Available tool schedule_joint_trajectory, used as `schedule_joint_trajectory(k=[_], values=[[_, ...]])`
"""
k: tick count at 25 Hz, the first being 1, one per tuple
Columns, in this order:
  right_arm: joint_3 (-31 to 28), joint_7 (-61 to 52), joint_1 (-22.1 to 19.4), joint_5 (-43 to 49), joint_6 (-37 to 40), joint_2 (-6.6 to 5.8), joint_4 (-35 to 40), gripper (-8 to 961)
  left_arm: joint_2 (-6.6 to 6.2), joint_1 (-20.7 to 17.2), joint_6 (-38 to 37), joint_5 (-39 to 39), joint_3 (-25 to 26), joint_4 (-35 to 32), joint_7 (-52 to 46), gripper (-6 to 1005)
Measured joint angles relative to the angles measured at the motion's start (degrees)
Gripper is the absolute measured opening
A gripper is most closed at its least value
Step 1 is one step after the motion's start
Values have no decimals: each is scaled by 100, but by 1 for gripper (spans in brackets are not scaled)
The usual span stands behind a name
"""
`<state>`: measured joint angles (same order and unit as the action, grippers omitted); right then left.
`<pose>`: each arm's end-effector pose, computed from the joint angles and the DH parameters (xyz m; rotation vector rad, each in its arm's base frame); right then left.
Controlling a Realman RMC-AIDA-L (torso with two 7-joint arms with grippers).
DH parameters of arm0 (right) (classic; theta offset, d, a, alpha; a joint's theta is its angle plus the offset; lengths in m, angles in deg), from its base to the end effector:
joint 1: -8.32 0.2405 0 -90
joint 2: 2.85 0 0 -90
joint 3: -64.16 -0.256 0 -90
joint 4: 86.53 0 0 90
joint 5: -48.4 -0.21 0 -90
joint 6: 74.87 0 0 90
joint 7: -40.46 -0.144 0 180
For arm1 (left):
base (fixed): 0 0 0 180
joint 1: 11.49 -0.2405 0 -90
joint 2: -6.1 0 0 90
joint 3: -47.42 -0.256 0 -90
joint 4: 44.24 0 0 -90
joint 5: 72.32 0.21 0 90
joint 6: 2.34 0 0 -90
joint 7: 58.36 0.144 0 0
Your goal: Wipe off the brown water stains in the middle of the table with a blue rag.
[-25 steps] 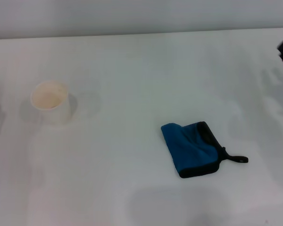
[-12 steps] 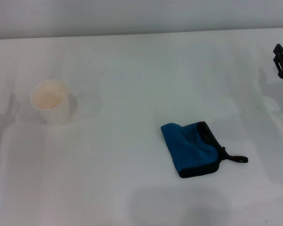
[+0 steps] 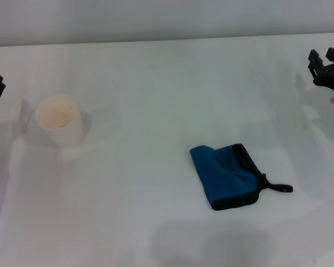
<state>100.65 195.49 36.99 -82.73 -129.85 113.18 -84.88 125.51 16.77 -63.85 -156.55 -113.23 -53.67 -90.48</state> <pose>0.3782 0.3464 0.0154 -1.5949 0.7872 0.5577 -0.3347 0.3367 -0.0307 -1.4319 -1.0431 -0.9477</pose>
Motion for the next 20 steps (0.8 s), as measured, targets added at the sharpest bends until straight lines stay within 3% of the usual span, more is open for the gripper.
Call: schedule_joint_trajectory(k=[8,20], values=[[-36,-25,3,-14,2,18,-126,416,0,-277,-61,10,-20,-185,10,892],[-73,-29,25,-11,18,16,-162,417,-30,-318,-450,42,-43,-138,451,893]])
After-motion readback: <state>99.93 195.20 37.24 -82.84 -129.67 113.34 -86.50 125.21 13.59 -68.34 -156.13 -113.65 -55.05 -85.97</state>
